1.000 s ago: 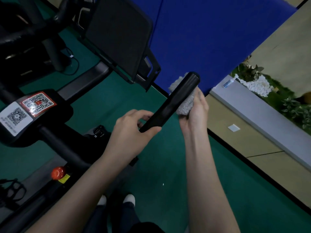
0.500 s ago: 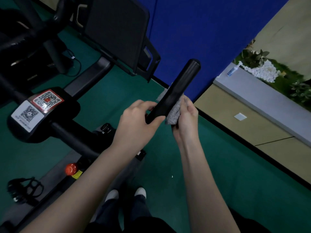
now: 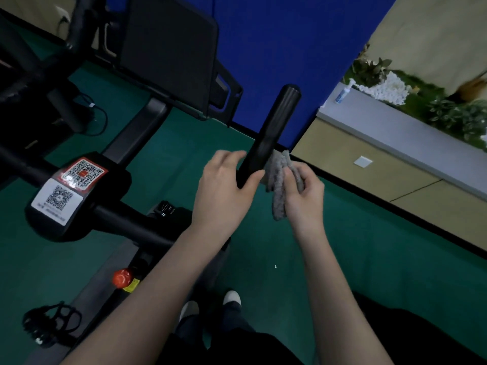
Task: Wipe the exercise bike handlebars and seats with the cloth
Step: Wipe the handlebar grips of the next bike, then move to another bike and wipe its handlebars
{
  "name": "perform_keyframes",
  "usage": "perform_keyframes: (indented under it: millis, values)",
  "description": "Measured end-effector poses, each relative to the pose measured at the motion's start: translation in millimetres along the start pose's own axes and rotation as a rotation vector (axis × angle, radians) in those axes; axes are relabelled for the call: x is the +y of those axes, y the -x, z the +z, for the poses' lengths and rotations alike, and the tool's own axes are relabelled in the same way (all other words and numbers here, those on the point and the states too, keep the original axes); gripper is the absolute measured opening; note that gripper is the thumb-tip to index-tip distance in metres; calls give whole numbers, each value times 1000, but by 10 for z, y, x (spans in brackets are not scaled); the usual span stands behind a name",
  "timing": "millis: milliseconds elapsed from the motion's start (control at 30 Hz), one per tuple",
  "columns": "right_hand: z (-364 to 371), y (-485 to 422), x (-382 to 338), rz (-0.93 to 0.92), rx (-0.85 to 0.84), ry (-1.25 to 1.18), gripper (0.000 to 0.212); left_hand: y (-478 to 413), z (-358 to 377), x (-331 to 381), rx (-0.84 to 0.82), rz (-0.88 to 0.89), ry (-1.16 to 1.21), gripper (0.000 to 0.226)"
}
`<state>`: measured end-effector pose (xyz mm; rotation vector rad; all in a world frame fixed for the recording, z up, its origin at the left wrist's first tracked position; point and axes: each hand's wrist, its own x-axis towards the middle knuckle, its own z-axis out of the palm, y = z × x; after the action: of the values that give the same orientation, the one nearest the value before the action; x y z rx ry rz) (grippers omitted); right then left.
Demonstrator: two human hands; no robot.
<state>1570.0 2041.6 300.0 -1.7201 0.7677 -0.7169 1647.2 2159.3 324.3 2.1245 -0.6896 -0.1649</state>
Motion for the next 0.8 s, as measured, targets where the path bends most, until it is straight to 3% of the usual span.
perform_keyframes:
  millis: [167, 433, 800]
  values:
    - [-225, 126, -69, -80, 131, 213, 14, 26, -32, 102, 12, 155, -115, 49]
    - [-676, 311, -37, -119, 245, 359, 13, 98, 76, 343, -64, 413, -227, 41]
    - [-1891, 422, 341, -50, 327, 378, 15, 245, 1010, 719, -327, 470, -388, 48]
